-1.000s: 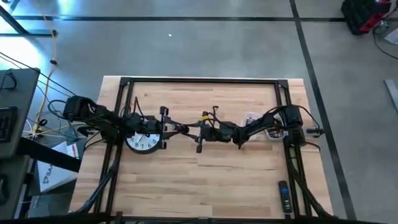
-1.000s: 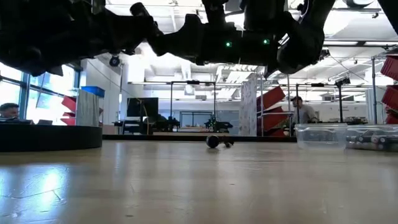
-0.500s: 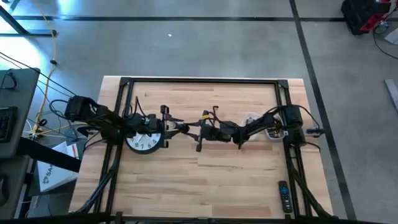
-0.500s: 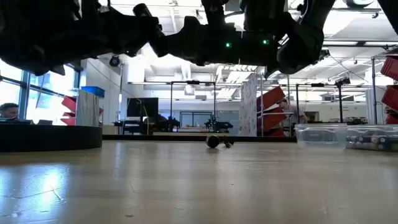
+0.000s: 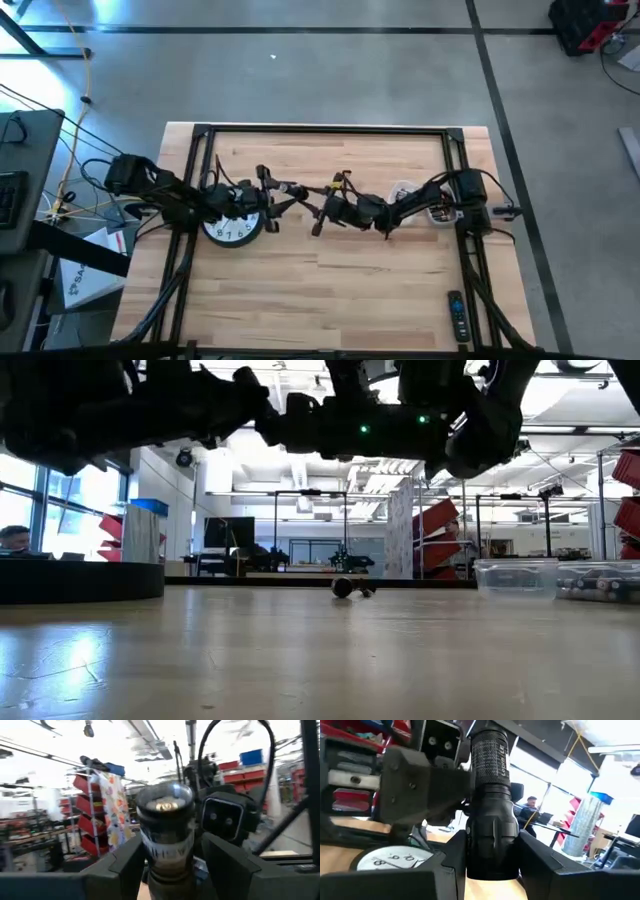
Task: Insert battery
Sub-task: Close the black flashlight lid
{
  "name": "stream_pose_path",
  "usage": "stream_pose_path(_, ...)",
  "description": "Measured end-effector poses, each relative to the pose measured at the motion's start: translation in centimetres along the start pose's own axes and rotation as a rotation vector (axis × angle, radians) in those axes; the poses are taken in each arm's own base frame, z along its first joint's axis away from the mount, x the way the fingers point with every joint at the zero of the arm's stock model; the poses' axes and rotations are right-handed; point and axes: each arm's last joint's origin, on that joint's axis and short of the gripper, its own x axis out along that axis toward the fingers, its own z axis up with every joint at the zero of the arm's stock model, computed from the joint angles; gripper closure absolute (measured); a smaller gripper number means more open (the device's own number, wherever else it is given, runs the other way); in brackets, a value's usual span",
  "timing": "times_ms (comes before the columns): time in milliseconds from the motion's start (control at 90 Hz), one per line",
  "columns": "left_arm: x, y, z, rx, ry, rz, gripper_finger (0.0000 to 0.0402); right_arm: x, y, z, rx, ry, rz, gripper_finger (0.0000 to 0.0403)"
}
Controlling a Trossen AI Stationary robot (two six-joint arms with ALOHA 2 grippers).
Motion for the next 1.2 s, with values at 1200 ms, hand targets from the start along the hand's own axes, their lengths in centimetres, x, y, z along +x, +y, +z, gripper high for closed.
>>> stream_pose_path(1200,2.4,0.4,0.8,-0.059,0.005,0.356,0.0235,0.1,-0.9,-0.1,-0.039,0.058,-0.174,0.0296)
